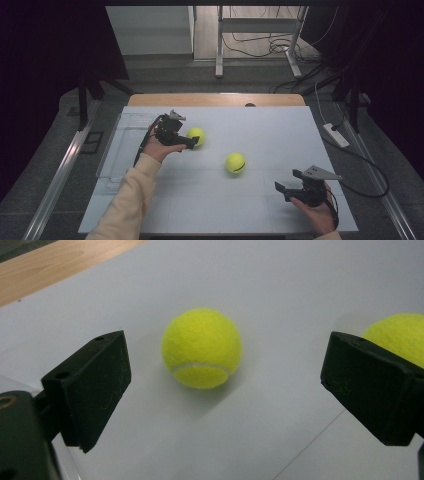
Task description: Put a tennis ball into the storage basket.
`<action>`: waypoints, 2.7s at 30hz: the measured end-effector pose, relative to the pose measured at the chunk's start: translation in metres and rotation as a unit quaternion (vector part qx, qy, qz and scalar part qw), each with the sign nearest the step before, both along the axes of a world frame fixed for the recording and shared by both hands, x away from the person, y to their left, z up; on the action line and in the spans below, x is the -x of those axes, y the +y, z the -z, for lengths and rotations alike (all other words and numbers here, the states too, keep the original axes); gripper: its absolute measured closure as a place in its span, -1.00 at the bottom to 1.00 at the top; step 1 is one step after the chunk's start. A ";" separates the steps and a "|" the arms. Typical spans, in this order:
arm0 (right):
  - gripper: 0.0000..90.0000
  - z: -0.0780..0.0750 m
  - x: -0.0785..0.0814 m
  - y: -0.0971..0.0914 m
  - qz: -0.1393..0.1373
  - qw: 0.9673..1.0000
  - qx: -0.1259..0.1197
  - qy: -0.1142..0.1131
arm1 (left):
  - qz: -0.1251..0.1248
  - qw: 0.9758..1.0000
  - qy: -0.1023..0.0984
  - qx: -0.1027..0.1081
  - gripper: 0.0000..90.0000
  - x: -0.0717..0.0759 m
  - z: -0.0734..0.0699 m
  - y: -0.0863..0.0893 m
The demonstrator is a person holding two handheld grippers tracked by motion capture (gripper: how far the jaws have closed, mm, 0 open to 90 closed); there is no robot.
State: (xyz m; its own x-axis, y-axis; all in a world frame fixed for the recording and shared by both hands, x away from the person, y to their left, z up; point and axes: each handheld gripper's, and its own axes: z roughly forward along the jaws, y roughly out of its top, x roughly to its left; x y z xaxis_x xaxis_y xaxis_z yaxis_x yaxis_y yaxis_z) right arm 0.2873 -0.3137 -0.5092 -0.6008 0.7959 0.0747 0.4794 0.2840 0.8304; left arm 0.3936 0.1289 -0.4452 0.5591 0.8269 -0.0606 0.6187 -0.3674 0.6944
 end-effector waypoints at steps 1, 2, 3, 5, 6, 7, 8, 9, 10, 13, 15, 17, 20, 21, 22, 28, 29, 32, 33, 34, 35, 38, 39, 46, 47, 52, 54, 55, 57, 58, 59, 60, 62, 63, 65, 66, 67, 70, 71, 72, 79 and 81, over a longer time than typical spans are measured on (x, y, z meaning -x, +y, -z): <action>-0.73 0.000 0.000 0.000 0.001 1.000 0.001 0.000 | 0.001 1.000 0.002 0.001 -0.85 -0.001 0.000 0.000; -0.73 0.000 0.000 0.000 0.000 1.000 -0.001 0.000 | 0.001 1.000 0.003 0.002 -0.85 -0.002 0.000 0.000; -0.73 0.000 0.000 0.000 0.001 1.000 -0.001 0.001 | 0.001 1.000 0.005 0.002 -0.85 -0.004 0.000 0.000; -0.73 0.000 0.000 0.000 0.001 1.000 0.001 0.001 | 0.001 1.000 0.006 0.001 -0.85 -0.006 0.000 -0.001; -0.73 0.000 0.000 0.000 0.001 1.000 0.003 0.001 | 0.000 1.000 0.006 0.001 -0.85 -0.007 -0.001 -0.002; -0.73 0.001 0.000 0.000 0.001 1.000 0.004 0.001 | 0.000 1.000 0.006 0.001 -0.85 -0.007 -0.001 -0.002; -0.73 0.001 0.000 0.000 0.001 1.000 0.004 0.001 | 0.001 1.000 0.006 0.000 -0.85 -0.008 -0.001 -0.002; -0.73 0.001 0.000 0.000 0.001 1.000 0.003 0.001 | 0.000 1.000 0.007 -0.001 -0.85 -0.009 -0.001 -0.002; -0.73 0.001 -0.001 0.000 0.000 1.000 0.003 0.001 | 0.000 1.000 0.009 0.000 -0.86 -0.010 -0.001 -0.002; -0.73 0.001 0.000 0.001 0.001 1.000 0.004 0.002 | 0.000 1.000 0.013 0.000 -0.88 -0.013 0.000 -0.003; -0.73 0.001 0.000 0.001 0.001 1.000 0.003 0.001 | 0.001 1.000 0.015 -0.001 -0.87 -0.015 0.000 -0.004; -0.73 0.001 0.000 0.000 0.000 1.000 0.003 0.001 | -0.001 1.000 0.016 -0.002 -0.87 -0.017 0.001 -0.004; -0.73 0.001 0.000 0.000 0.000 1.000 0.003 0.001 | 0.000 1.000 0.020 -0.005 -0.87 -0.020 0.002 -0.005; -0.73 0.001 0.000 0.000 0.000 1.000 0.004 0.001 | -0.001 1.000 0.022 -0.005 -0.87 -0.021 0.003 -0.005; -0.73 0.001 -0.001 0.001 0.000 1.000 0.003 0.002 | -0.003 1.000 0.023 -0.006 -0.87 -0.023 0.003 -0.005; -0.72 0.001 -0.001 0.001 0.004 1.000 0.006 0.003 | -0.009 0.999 0.029 -0.013 -0.87 -0.032 0.005 -0.006; -0.72 0.001 -0.001 0.000 0.006 1.000 0.004 0.004 | -0.009 0.999 0.030 -0.013 -0.87 -0.034 0.005 -0.006; -0.72 0.001 -0.001 -0.001 0.009 1.000 0.004 0.005 | -0.011 0.999 0.031 -0.015 -0.87 -0.036 0.005 -0.007; -0.72 0.001 -0.001 -0.001 0.009 1.000 0.004 0.005 | -0.010 0.999 0.032 -0.016 -0.87 -0.037 0.005 -0.007; -0.72 0.001 -0.001 -0.001 0.008 1.000 0.003 0.005 | -0.010 0.999 0.032 -0.017 -0.87 -0.038 0.005 -0.008; -0.72 0.001 -0.001 -0.001 0.007 1.000 0.002 0.005 | -0.010 0.999 0.032 -0.016 -0.87 -0.039 0.005 -0.008; -0.72 0.001 -0.001 0.000 0.007 1.000 0.004 0.004 | -0.008 0.999 0.035 -0.014 -0.87 -0.042 0.004 -0.010; -0.72 0.001 -0.001 0.000 0.006 1.000 0.004 0.004 | -0.007 0.999 0.034 -0.017 -0.87 -0.042 0.004 -0.010; -0.72 0.001 -0.001 0.000 0.005 1.000 0.005 0.003 | -0.012 0.999 0.038 -0.019 -0.87 -0.049 0.005 -0.011; -0.72 0.001 -0.001 0.000 0.006 1.000 0.005 0.003 | -0.012 0.999 0.038 -0.019 -0.87 -0.049 0.005 -0.011; -0.72 0.001 -0.001 0.000 0.007 1.000 0.005 0.004 | -0.013 0.999 0.047 -0.021 -0.87 -0.054 0.011 -0.013; -0.72 0.001 -0.001 0.000 0.006 1.000 0.005 0.004 | -0.014 0.998 0.051 -0.022 -0.87 -0.056 0.013 -0.014; -0.72 0.001 -0.001 0.000 0.006 1.000 0.005 0.004 | -0.014 0.998 0.051 -0.022 -0.87 -0.056 0.013 -0.014; -0.72 0.001 -0.001 -0.001 0.007 1.000 0.003 0.003 | -0.015 0.998 0.053 -0.023 -0.87 -0.057 0.014 -0.014; -0.72 0.001 -0.001 -0.001 0.007 1.000 0.003 0.003 | -0.015 0.998 0.054 -0.023 -0.87 -0.057 0.015 -0.014; -0.72 0.001 -0.001 -0.001 0.006 1.000 0.003 0.003 | -0.014 0.998 0.056 -0.024 -0.87 -0.058 0.016 -0.015; -0.72 0.001 -0.001 -0.001 0.006 1.000 0.003 0.004 | -0.013 0.998 0.057 -0.024 -0.87 -0.058 0.016 -0.015; -0.72 0.001 -0.001 -0.001 0.006 1.000 0.003 0.003 | -0.011 0.998 0.062 -0.027 -0.87 -0.058 0.019 -0.016; -0.72 0.001 -0.001 -0.001 0.006 1.000 0.003 0.003 | -0.011 0.998 0.064 -0.027 -0.87 -0.059 0.020 -0.016; -0.72 0.001 -0.001 -0.001 0.006 1.000 0.002 0.003 | -0.007 0.997 0.066 -0.029 -0.87 -0.059 0.021 -0.018; -0.72 0.001 -0.001 -0.001 0.006 1.000 0.002 0.003 | -0.004 0.997 0.067 -0.030 -0.87 -0.060 0.022 -0.021; -0.72 0.001 -0.001 -0.001 0.006 1.000 0.002 0.003 | -0.004 0.997 0.067 -0.030 -0.87 -0.060 0.022 -0.021; -0.72 0.002 -0.001 -0.001 0.006 1.000 0.003 0.003 | -0.003 0.997 0.071 -0.033 -0.87 -0.061 0.025 -0.024; -0.72 0.001 -0.001 -0.001 0.006 1.000 0.003 0.003 | -0.003 0.997 0.072 -0.034 -0.87 -0.061 0.026 -0.025; -0.72 0.001 -0.001 -0.001 0.006 1.000 0.003 0.003 | -0.003 0.997 0.073 -0.035 -0.87 -0.062 0.027 -0.025; -0.72 0.002 -0.001 -0.002 0.008 1.000 0.002 0.005 | -0.003 0.995 0.084 -0.047 -0.87 -0.065 0.034 -0.029; -0.72 0.002 -0.001 -0.003 0.008 1.000 0.002 0.005 | -0.005 0.995 0.090 -0.049 -0.87 -0.067 0.037 -0.030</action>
State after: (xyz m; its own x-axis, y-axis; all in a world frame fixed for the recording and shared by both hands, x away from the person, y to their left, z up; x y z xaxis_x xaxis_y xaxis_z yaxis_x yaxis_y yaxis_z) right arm 0.2886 -0.3163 -0.5112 -0.5872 0.8057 0.0780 0.4927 0.2793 0.8242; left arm 0.4601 0.0987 -0.4825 0.5381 0.8393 -0.0776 0.7334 -0.4208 0.5340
